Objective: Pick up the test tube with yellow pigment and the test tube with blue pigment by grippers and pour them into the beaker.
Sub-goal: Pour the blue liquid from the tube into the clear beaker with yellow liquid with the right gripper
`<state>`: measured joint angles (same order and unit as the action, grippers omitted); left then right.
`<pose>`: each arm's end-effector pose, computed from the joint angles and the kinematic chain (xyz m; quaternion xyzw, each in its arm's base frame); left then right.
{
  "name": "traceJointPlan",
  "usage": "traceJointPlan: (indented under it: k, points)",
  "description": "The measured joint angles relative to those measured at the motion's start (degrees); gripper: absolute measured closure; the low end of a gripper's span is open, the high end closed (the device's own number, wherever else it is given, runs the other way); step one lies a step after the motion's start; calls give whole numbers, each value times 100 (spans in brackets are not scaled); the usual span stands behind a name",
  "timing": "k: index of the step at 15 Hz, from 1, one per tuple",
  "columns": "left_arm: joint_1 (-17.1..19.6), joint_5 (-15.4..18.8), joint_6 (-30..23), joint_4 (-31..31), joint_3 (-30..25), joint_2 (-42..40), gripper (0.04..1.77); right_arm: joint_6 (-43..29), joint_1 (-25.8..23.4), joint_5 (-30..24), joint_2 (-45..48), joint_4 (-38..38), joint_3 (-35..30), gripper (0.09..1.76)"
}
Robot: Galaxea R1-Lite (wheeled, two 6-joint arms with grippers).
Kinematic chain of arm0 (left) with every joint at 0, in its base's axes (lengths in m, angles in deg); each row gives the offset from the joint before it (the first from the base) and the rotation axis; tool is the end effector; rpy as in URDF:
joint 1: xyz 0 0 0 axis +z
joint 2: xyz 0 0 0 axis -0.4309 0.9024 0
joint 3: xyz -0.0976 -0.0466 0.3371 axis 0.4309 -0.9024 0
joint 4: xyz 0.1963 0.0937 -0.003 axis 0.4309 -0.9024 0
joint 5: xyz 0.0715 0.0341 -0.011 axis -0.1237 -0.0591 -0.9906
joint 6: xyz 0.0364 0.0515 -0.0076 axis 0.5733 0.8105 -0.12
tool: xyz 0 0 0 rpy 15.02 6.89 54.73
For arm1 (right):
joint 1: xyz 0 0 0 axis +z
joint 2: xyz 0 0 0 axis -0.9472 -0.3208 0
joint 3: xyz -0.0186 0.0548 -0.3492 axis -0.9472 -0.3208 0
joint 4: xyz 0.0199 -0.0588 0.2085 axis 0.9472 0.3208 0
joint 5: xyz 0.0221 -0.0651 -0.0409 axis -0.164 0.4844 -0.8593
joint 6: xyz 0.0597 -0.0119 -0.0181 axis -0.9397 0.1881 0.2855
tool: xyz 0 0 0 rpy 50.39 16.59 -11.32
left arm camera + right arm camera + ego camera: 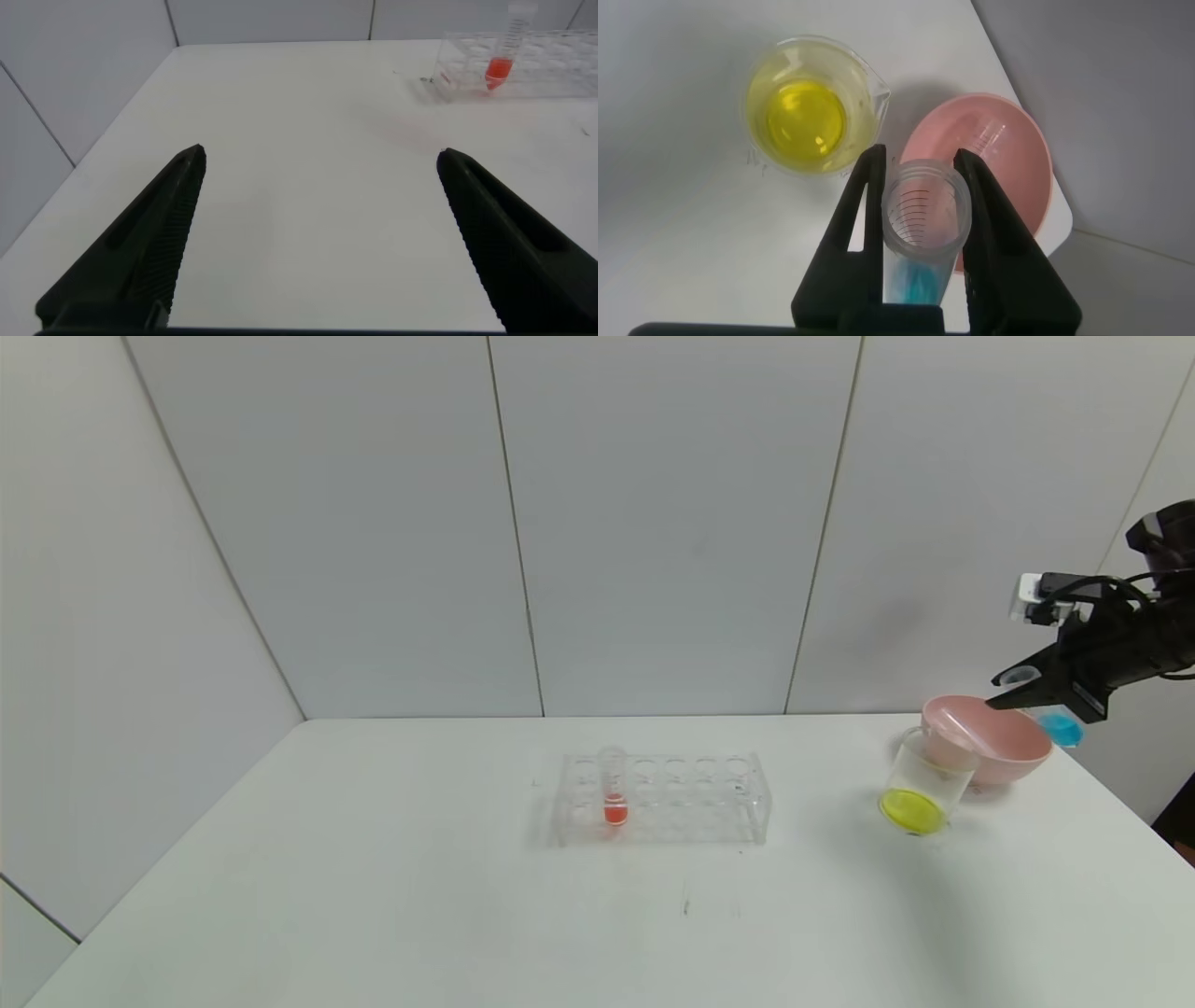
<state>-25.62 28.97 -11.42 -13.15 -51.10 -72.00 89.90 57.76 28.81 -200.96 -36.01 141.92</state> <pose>-0.0063 0.0000 0.0758 -0.0021 0.0011 -0.0008 1.0000 0.4641 -0.0817 0.2494 -0.3485 0.2981 0.3198 0.8291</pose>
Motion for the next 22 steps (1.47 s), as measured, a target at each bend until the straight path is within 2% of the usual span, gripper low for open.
traceJointPlan:
  k: [8,11,22]
  points:
    - [2,0,0,0,0,0,5,148,389,613,102,400,0,130]
    - [0,0,0,0,0,0,5,156,519,1011,102,478,2,130]
    - [0,0,0,0,0,0,5,285,797,1631,15,561,9,130]
